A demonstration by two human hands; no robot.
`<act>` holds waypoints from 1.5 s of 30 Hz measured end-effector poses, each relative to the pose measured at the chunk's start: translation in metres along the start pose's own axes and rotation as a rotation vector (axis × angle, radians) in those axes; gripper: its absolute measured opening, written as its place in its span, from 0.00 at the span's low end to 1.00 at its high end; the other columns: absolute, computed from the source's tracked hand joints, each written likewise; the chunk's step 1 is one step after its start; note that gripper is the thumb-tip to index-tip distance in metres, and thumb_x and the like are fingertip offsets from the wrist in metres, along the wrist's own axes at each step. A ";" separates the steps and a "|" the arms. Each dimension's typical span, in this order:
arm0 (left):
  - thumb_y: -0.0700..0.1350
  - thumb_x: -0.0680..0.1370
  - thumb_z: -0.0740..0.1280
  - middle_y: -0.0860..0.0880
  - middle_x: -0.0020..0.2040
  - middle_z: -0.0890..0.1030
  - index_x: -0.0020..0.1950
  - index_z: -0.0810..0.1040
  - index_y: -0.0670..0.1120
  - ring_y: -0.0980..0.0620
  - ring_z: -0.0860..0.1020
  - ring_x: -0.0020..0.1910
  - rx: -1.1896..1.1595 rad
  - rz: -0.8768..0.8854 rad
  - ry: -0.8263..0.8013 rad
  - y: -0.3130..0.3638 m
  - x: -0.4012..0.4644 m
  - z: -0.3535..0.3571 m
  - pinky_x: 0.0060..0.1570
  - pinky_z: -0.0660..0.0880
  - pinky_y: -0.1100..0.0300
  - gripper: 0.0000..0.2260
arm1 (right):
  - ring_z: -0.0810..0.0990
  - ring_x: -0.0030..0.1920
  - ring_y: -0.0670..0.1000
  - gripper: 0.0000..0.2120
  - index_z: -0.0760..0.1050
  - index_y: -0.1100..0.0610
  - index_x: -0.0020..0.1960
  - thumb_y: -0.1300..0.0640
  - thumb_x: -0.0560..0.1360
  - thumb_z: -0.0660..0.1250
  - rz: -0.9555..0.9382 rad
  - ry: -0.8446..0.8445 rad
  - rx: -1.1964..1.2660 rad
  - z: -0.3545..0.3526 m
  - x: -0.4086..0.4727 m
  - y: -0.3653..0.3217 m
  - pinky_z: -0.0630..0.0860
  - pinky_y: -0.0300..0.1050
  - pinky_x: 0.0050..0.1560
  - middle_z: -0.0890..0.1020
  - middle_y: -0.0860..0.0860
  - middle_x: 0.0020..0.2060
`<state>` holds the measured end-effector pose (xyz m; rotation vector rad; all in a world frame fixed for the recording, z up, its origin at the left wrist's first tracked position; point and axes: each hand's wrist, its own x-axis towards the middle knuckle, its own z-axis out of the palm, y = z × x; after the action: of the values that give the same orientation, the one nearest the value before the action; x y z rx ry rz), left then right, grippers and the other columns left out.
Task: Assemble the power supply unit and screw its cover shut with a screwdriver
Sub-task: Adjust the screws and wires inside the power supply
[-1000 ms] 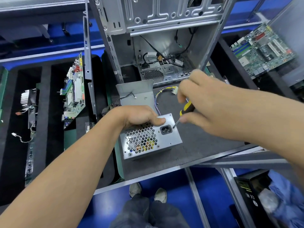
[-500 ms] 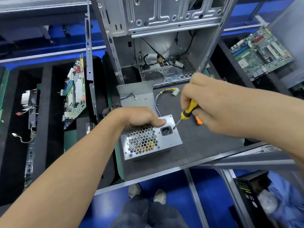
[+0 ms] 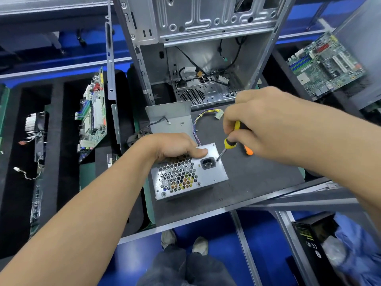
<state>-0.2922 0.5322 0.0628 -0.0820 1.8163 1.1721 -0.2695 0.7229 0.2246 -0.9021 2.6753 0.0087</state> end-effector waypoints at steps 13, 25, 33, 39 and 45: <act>0.48 0.80 0.70 0.45 0.35 0.82 0.41 0.82 0.41 0.51 0.78 0.29 -0.069 -0.010 0.001 0.002 -0.002 0.000 0.31 0.74 0.63 0.12 | 0.70 0.49 0.51 0.06 0.70 0.47 0.52 0.57 0.79 0.63 0.007 -0.036 0.076 0.005 -0.005 0.009 0.73 0.51 0.53 0.67 0.46 0.50; 0.48 0.81 0.68 0.52 0.27 0.77 0.26 0.80 0.48 0.56 0.74 0.25 -0.035 0.023 -0.017 0.002 -0.002 0.001 0.29 0.70 0.68 0.22 | 0.74 0.45 0.55 0.12 0.64 0.49 0.49 0.42 0.78 0.62 0.062 0.033 0.051 0.009 -0.005 -0.005 0.73 0.52 0.47 0.70 0.48 0.47; 0.50 0.80 0.70 0.49 0.31 0.81 0.29 0.82 0.47 0.53 0.77 0.27 -0.050 0.001 -0.012 0.003 -0.003 0.001 0.30 0.73 0.65 0.19 | 0.66 0.47 0.47 0.04 0.79 0.47 0.51 0.49 0.79 0.67 -0.002 0.056 -0.010 0.003 -0.002 0.001 0.61 0.41 0.45 0.68 0.44 0.44; 0.61 0.73 0.74 0.51 0.31 0.74 0.37 0.81 0.49 0.53 0.69 0.29 0.072 0.086 0.169 -0.003 -0.010 0.002 0.29 0.66 0.64 0.16 | 0.78 0.42 0.46 0.04 0.80 0.47 0.43 0.48 0.72 0.74 0.017 0.256 0.149 0.006 -0.004 0.034 0.70 0.39 0.49 0.79 0.44 0.37; 0.46 0.83 0.59 0.58 0.37 0.77 0.53 0.83 0.52 0.55 0.73 0.35 -0.081 0.320 0.752 -0.015 -0.011 0.005 0.37 0.71 0.61 0.12 | 0.85 0.35 0.49 0.09 0.75 0.56 0.47 0.62 0.74 0.74 0.324 0.590 1.316 0.076 -0.004 0.026 0.79 0.38 0.38 0.85 0.51 0.35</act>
<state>-0.2754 0.5238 0.0603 -0.3249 2.4997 1.5762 -0.2595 0.7539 0.1507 -0.0021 2.3768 -1.8841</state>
